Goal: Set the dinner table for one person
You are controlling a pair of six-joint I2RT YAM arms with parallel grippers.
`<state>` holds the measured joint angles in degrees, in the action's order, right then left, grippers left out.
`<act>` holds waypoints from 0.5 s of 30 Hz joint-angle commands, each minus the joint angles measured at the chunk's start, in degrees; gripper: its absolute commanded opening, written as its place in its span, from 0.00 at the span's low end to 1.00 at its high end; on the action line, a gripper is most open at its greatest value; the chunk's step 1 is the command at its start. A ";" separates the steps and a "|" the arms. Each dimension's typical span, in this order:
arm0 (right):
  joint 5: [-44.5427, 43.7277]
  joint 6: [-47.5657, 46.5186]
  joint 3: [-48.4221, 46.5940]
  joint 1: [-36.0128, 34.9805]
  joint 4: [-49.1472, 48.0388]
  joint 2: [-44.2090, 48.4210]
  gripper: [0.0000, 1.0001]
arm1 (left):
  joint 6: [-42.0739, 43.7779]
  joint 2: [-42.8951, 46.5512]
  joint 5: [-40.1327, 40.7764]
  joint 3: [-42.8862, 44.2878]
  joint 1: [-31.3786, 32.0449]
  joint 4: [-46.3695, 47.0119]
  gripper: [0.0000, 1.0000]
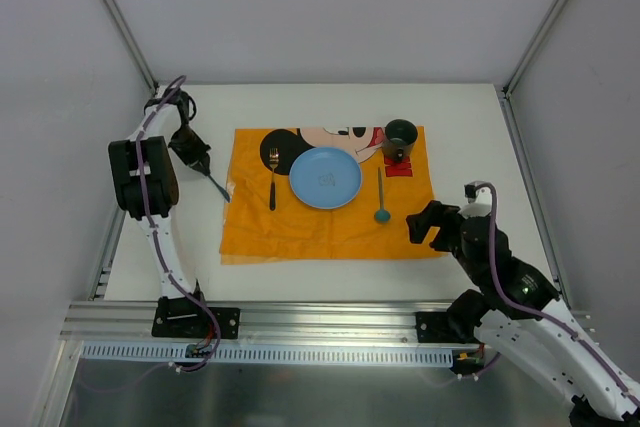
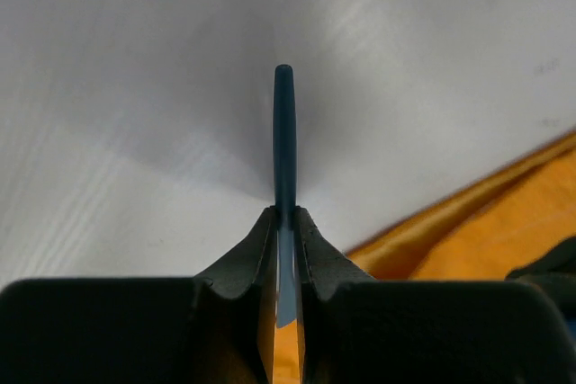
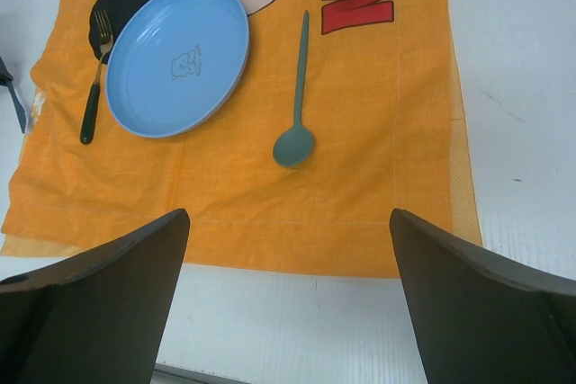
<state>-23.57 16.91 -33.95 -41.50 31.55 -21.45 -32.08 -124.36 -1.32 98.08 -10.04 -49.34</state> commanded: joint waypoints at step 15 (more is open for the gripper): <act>0.28 1.02 -3.22 0.01 -0.88 -6.40 0.99 | 5.18 31.55 -7.55 -2.73 18.79 -0.49 0.00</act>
<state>-23.11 17.17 -34.41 -41.50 31.64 -26.72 -29.12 -92.27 -2.59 93.91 3.36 -48.97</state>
